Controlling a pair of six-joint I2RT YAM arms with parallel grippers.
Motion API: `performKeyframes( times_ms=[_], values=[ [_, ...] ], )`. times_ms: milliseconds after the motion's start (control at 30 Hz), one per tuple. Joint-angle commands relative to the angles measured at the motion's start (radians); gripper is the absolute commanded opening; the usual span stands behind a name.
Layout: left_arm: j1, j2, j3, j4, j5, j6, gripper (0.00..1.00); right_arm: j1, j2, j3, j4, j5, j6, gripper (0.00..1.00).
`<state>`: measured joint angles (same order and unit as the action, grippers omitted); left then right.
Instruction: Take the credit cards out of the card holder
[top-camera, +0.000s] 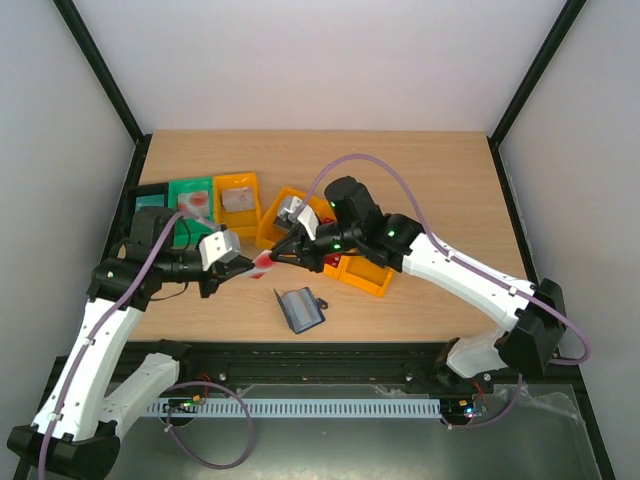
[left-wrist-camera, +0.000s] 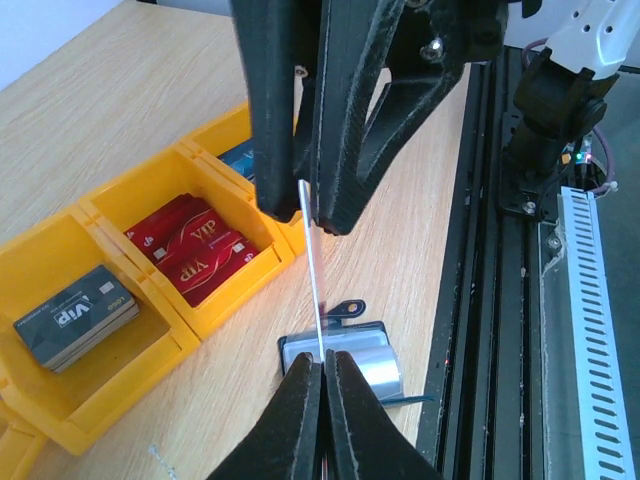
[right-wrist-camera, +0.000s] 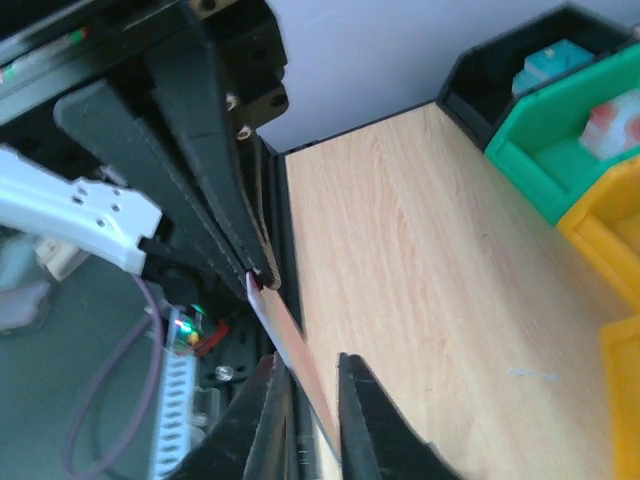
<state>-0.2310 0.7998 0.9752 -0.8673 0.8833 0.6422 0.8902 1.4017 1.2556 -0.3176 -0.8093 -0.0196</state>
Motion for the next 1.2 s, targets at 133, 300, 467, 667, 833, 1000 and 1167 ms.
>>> performKeyframes(
  times_ms=[133,300,467,667,833,1000,1167],
  values=[
    [-0.002,-0.001,-0.002,0.110,0.022,-0.126,0.07,0.006,-0.007,0.037,0.027,-0.017,0.036,0.02],
    [0.033,-0.054,-0.044,0.347,-0.231,-0.332,0.74,-0.104,0.000,0.054,0.142,0.065,0.416,0.02],
    [0.020,-0.154,-0.052,0.527,-0.558,-0.219,0.72,-0.199,-0.028,-0.036,0.423,0.120,0.840,0.02],
    [-0.281,-0.214,-0.162,0.840,-0.976,0.291,0.70,-0.199,-0.070,-0.095,0.636,0.279,1.053,0.02],
    [-0.555,-0.124,-0.424,1.401,-1.186,0.926,0.80,-0.198,-0.100,-0.170,0.750,0.371,1.147,0.02],
    [-0.614,0.028,-0.404,1.599,-1.231,1.030,0.80,-0.198,-0.112,-0.195,0.777,0.363,1.162,0.01],
    [-0.613,0.110,-0.384,1.685,-1.168,1.129,0.80,-0.198,-0.121,-0.193,0.784,0.344,1.133,0.02]
  ],
)
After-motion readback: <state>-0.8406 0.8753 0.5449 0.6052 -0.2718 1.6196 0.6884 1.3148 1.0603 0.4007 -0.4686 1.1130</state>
